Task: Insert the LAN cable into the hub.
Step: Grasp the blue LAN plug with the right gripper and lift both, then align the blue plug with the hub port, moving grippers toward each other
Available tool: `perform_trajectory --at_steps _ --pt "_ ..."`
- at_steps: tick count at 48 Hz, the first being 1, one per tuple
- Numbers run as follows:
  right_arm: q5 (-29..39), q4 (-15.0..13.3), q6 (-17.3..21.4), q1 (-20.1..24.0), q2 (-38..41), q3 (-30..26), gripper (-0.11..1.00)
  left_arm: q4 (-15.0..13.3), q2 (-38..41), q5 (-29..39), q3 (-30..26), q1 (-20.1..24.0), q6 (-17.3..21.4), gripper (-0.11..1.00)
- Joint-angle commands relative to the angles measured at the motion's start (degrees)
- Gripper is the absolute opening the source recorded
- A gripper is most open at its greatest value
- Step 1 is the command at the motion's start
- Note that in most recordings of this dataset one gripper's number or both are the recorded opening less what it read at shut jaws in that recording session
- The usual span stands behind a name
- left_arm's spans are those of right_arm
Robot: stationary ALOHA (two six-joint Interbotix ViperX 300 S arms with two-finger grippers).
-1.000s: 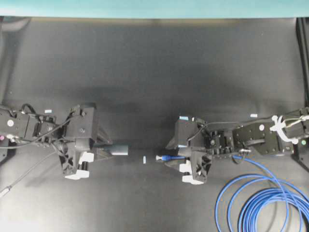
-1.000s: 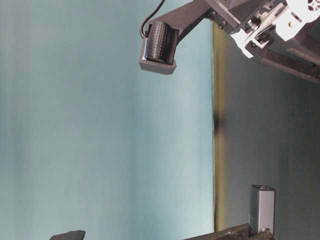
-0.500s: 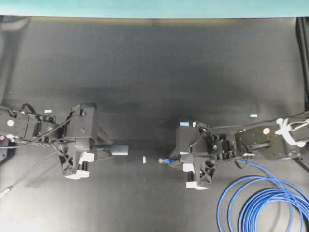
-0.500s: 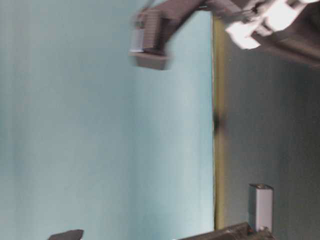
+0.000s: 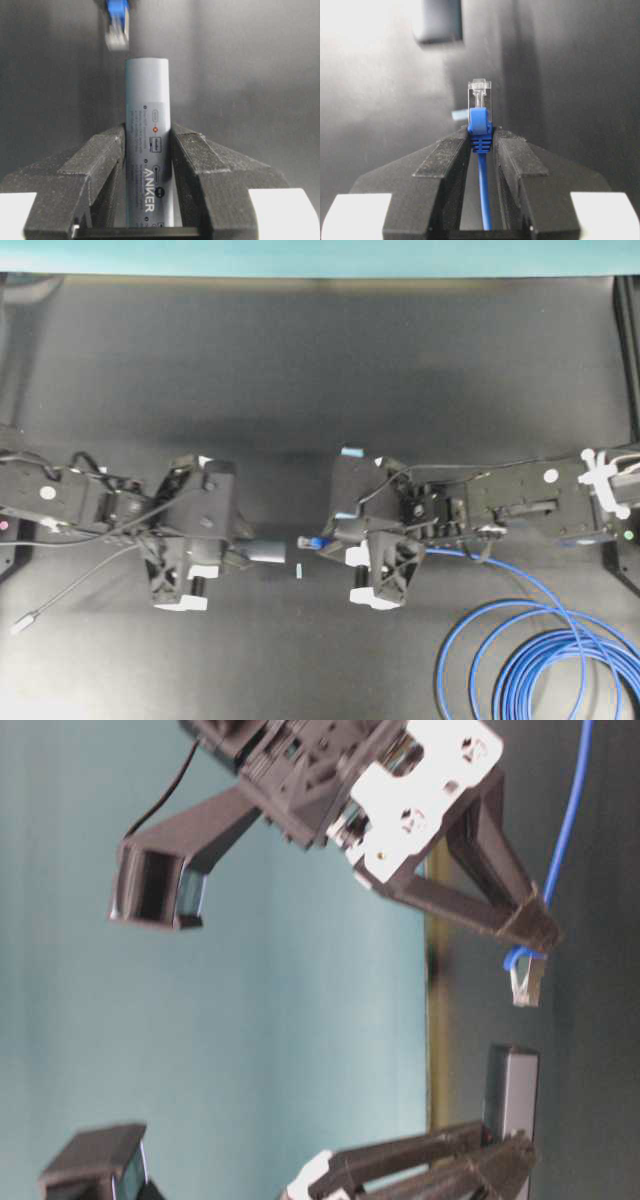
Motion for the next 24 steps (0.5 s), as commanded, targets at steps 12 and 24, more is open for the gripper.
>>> perform_trajectory --at_steps 12,24 --pt "0.09 0.09 0.26 0.53 -0.18 -1.41 0.13 0.26 0.18 0.97 -1.85 1.49 0.09 0.28" --pt "-0.26 0.09 0.18 0.44 -0.18 -1.41 0.14 0.26 0.44 1.49 -1.93 1.58 0.09 0.28"
